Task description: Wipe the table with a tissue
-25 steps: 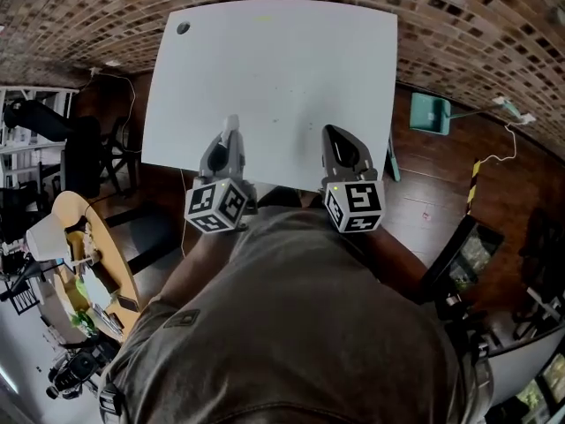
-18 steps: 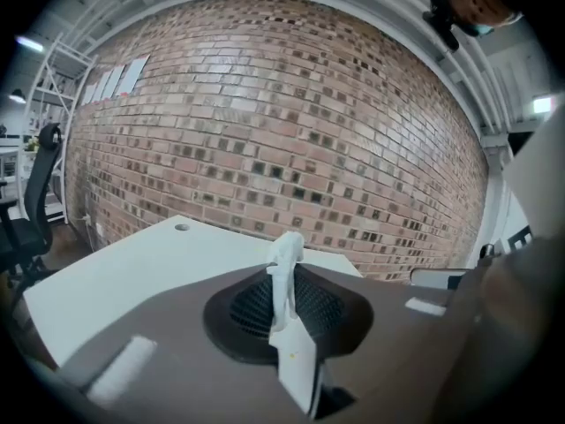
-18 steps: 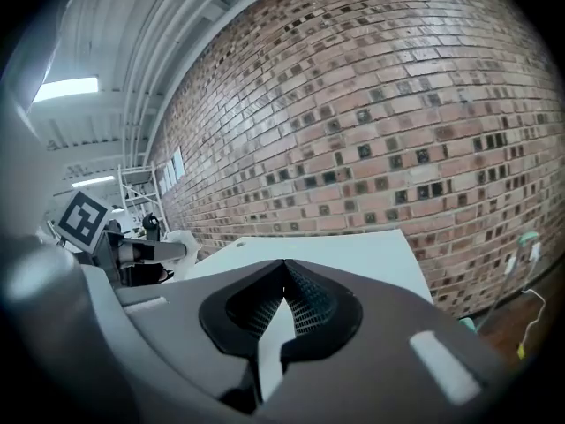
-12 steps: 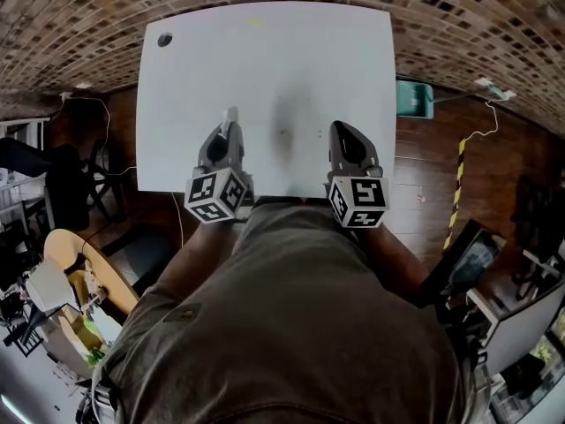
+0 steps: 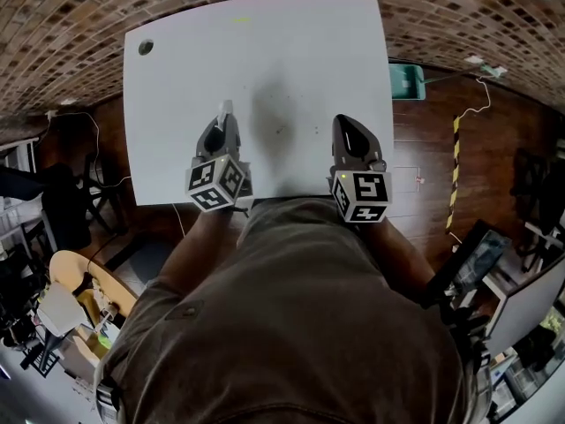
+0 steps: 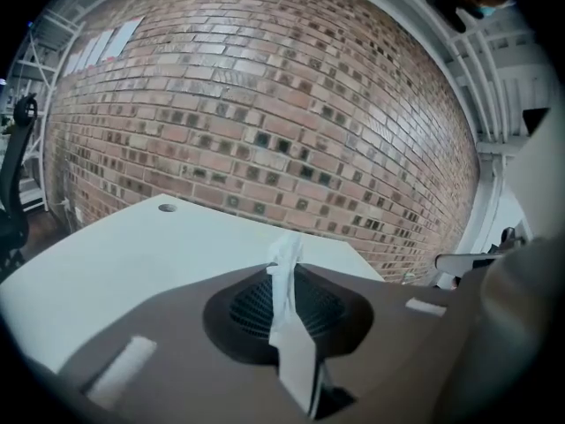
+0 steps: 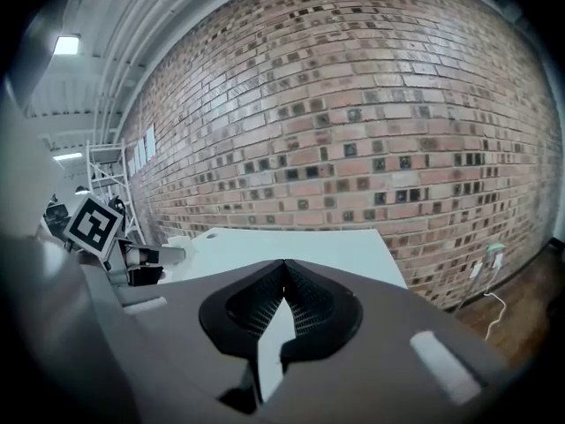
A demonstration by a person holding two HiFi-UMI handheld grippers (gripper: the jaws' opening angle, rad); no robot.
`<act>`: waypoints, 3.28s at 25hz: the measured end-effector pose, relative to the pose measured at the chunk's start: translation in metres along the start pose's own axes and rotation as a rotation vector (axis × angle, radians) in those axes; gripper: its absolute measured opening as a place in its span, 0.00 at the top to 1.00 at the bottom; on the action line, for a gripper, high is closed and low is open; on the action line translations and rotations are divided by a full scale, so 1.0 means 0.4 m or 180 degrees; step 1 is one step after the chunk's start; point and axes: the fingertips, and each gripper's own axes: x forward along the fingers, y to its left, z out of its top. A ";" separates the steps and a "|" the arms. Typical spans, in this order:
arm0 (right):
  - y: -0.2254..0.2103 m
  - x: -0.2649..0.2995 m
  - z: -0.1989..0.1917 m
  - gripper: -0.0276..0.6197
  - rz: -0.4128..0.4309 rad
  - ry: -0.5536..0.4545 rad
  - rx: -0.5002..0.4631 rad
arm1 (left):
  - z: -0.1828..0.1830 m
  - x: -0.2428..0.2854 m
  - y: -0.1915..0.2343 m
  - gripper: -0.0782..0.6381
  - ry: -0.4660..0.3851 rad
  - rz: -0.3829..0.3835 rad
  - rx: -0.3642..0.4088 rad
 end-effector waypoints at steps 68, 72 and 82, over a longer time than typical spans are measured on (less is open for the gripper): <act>-0.243 0.086 -0.140 0.94 -0.0252 0.0393 0.0457 | -0.191 0.339 -0.062 0.84 0.1281 -0.0014 0.0834; -0.251 0.082 -0.143 0.94 -0.0246 0.0379 0.0481 | -0.201 0.340 -0.094 0.84 0.1360 -0.0135 0.0864; -0.254 0.067 -0.135 0.94 -0.0220 0.0372 0.0495 | -0.203 0.333 -0.125 0.84 0.1384 -0.0213 0.0925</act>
